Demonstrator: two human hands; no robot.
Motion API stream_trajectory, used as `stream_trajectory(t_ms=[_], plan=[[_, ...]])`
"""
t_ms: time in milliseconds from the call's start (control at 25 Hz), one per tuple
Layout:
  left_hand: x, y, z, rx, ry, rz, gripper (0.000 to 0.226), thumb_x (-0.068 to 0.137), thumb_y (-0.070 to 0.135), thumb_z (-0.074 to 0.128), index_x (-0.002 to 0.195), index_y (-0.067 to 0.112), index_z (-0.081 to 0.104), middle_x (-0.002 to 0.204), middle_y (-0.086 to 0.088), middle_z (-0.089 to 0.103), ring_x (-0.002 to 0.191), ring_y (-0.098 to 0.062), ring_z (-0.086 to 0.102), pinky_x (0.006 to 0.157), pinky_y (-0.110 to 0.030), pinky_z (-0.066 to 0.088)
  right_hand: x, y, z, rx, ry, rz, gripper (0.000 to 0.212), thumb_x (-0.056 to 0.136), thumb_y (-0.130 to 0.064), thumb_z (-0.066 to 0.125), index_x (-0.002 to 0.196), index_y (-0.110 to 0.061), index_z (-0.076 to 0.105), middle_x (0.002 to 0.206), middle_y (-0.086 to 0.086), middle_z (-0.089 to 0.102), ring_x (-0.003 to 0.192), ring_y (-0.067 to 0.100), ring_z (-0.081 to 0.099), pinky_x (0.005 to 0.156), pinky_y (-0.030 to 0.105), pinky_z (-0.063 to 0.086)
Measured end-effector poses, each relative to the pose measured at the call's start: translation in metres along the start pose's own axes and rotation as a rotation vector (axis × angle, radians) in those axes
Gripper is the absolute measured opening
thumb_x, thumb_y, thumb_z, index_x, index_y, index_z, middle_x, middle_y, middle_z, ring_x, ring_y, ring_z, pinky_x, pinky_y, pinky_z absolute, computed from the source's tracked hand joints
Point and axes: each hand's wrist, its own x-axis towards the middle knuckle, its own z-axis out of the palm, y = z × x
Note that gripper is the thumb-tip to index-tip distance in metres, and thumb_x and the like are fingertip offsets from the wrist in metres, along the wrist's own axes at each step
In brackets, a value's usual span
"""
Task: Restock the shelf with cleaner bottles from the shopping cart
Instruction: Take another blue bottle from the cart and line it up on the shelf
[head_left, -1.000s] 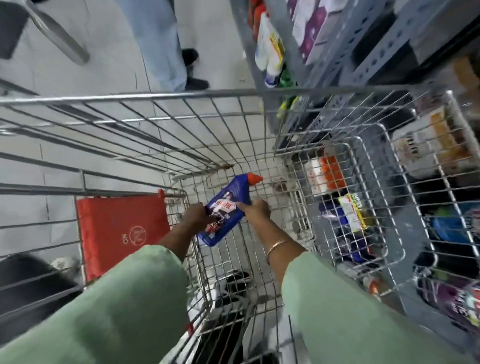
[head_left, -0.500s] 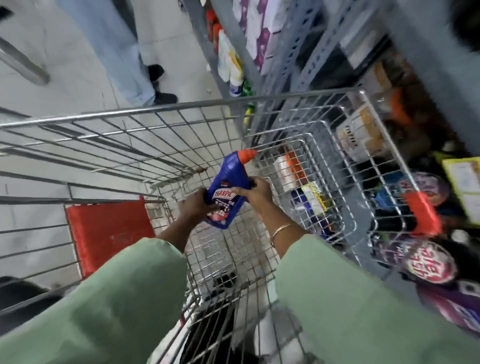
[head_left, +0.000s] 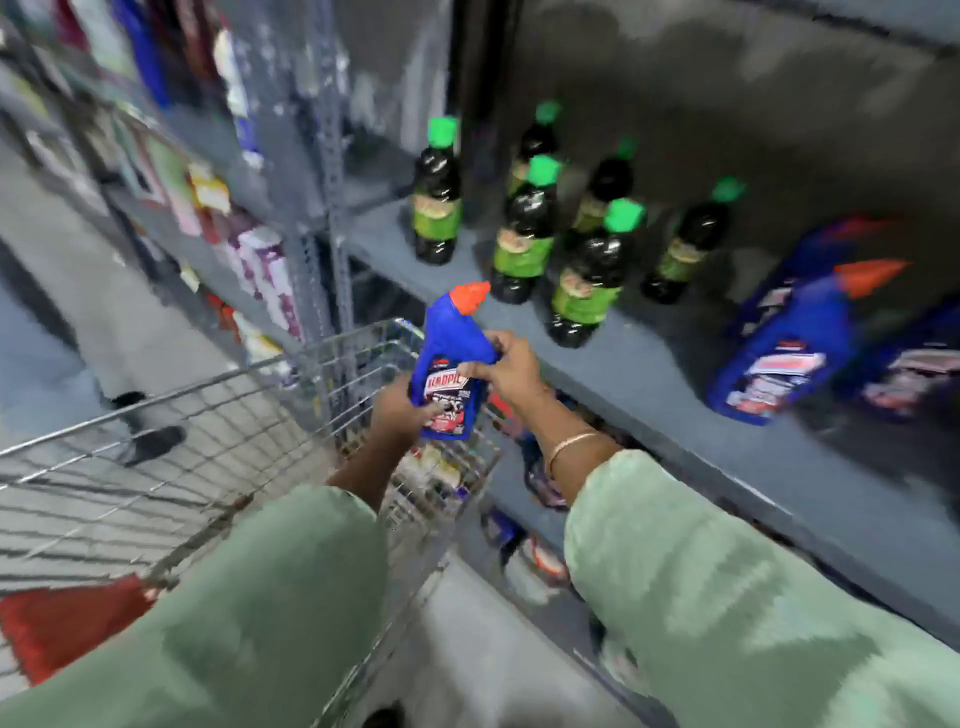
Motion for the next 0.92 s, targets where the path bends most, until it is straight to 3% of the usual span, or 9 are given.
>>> stream_trajectory(t_ms=[120, 240, 320, 360, 400, 480, 600, 720, 920], plan=[[-0.034, 0.065, 0.047, -0.059, 0.043, 0.102, 0.041, 0.071, 0.006, 0.074, 0.106, -0.007, 0.059, 0.102, -0.025, 0.067, 0.090, -0.027, 0.061, 0.064, -0.026, 0.033, -0.038, -0.024, -0.085, -0.022, 0.108, -0.078, 0.041, 0.059, 0.012, 0.076, 0.090, -0.009, 0.060, 0.090, 0.012, 0.059, 0.079, 0.020, 0.052, 0.073, 0.035, 0.044], [-0.063, 0.111, 0.093, -0.067, -0.016, 0.203, 0.036, 0.068, 0.007, 0.077, 0.098, -0.005, 0.061, 0.096, -0.024, 0.069, 0.083, -0.026, 0.062, 0.059, -0.019, 0.029, -0.075, -0.033, -0.157, -0.100, 0.194, -0.102, 0.043, 0.059, 0.006, 0.078, 0.099, -0.001, 0.063, 0.091, 0.009, 0.060, 0.084, 0.018, 0.054, 0.077, 0.033, 0.046], [-0.078, 0.136, 0.121, -0.032, -0.062, 0.253, 0.037, 0.068, 0.013, 0.078, 0.096, -0.003, 0.061, 0.096, -0.024, 0.069, 0.082, -0.028, 0.062, 0.061, -0.024, 0.031, -0.098, -0.036, -0.202, -0.163, 0.242, -0.133, 0.048, 0.060, 0.005, 0.079, 0.104, 0.004, 0.061, 0.091, 0.007, 0.060, 0.079, 0.016, 0.054, 0.073, 0.017, 0.046], [-0.084, 0.149, 0.131, -0.004, -0.093, 0.275, 0.038, 0.068, 0.017, 0.078, 0.097, -0.001, 0.061, 0.096, -0.023, 0.069, 0.084, -0.030, 0.063, 0.065, -0.029, 0.037, -0.109, -0.038, -0.221, -0.176, 0.267, -0.129, 0.048, 0.061, 0.005, 0.078, 0.106, 0.005, 0.060, 0.091, 0.006, 0.058, 0.076, 0.014, 0.052, 0.065, 0.006, 0.042], [-0.091, 0.162, 0.144, 0.025, -0.130, 0.307, 0.040, 0.067, 0.020, 0.078, 0.097, 0.002, 0.060, 0.097, -0.022, 0.069, 0.087, -0.032, 0.064, 0.069, -0.034, 0.045, -0.121, -0.037, -0.241, -0.191, 0.312, -0.127, 0.049, 0.062, 0.004, 0.078, 0.107, 0.005, 0.059, 0.090, 0.005, 0.056, 0.074, 0.012, 0.049, 0.060, 0.003, 0.040], [-0.102, 0.185, 0.169, 0.029, -0.192, 0.365, 0.041, 0.064, 0.024, 0.079, 0.096, 0.005, 0.060, 0.094, -0.018, 0.070, 0.088, -0.034, 0.065, 0.076, -0.041, 0.052, -0.139, -0.036, -0.278, -0.220, 0.386, -0.115, 0.051, 0.063, 0.002, 0.079, 0.109, 0.005, 0.059, 0.091, 0.005, 0.055, 0.075, 0.012, 0.047, 0.059, 0.005, 0.039], [-0.120, 0.211, 0.207, -0.007, -0.261, 0.376, 0.041, 0.064, 0.016, 0.079, 0.098, 0.001, 0.059, 0.093, -0.014, 0.068, 0.088, -0.031, 0.064, 0.074, -0.036, 0.049, -0.153, -0.027, -0.320, -0.263, 0.432, -0.083, 0.051, 0.061, 0.002, 0.080, 0.108, 0.003, 0.060, 0.091, 0.006, 0.057, 0.083, 0.017, 0.049, 0.064, 0.013, 0.038], [-0.130, 0.225, 0.247, -0.020, -0.337, 0.362, 0.049, 0.061, 0.017, 0.080, 0.101, 0.002, 0.057, 0.102, -0.020, 0.068, 0.093, -0.033, 0.064, 0.081, -0.040, 0.053, -0.166, -0.016, -0.356, -0.315, 0.459, -0.043, 0.051, 0.059, 0.003, 0.080, 0.106, 0.001, 0.061, 0.088, 0.004, 0.057, 0.079, 0.017, 0.048, 0.064, 0.017, 0.040], [-0.140, 0.239, 0.300, -0.038, -0.367, 0.353, 0.051, 0.061, 0.015, 0.081, 0.102, 0.001, 0.055, 0.105, -0.020, 0.067, 0.094, -0.032, 0.063, 0.083, -0.039, 0.051, -0.173, 0.007, -0.404, -0.372, 0.512, 0.015, 0.057, 0.061, -0.001, 0.081, 0.114, -0.002, 0.061, 0.097, 0.007, 0.062, 0.087, 0.017, 0.052, 0.077, 0.025, 0.046]])
